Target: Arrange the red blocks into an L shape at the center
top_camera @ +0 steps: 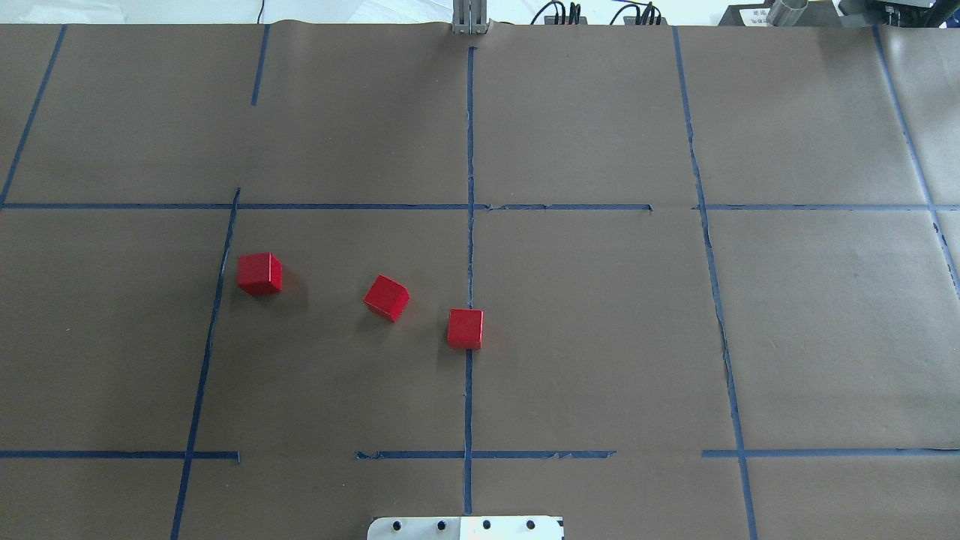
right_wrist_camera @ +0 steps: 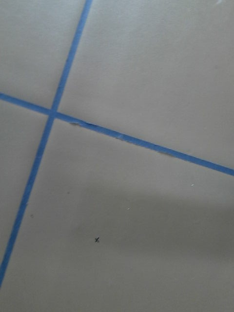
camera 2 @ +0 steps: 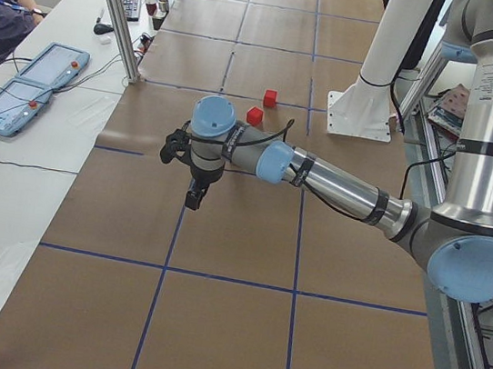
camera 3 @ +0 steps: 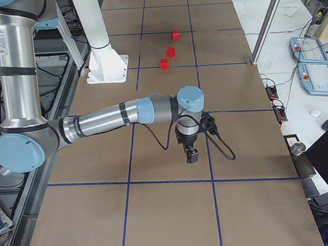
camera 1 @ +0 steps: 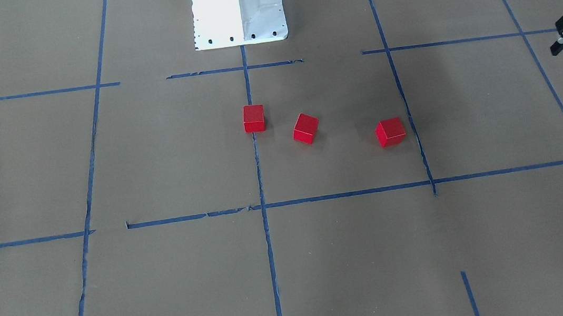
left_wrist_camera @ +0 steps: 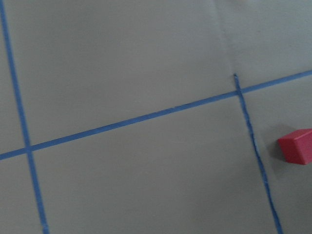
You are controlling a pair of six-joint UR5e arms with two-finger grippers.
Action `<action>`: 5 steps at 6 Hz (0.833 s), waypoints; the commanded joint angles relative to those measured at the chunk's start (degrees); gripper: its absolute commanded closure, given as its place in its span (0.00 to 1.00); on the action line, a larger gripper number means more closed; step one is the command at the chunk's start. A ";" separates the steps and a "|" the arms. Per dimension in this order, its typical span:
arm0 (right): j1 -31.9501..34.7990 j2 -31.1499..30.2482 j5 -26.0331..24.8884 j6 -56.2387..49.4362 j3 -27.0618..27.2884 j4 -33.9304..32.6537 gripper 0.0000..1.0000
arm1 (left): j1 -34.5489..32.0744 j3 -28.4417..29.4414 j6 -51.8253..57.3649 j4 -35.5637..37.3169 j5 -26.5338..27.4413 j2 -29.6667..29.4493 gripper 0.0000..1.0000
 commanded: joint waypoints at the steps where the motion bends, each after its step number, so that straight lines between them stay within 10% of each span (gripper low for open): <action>1: 1.32 -3.65 0.06 0.12 1.15 0.07 0.00 | 13.10 -1.91 -15.65 0.28 0.56 -9.21 0.00; 5: 1.32 -3.66 0.06 0.12 1.06 0.07 0.00 | 36.88 7.97 -33.80 -0.33 24.43 -27.59 0.00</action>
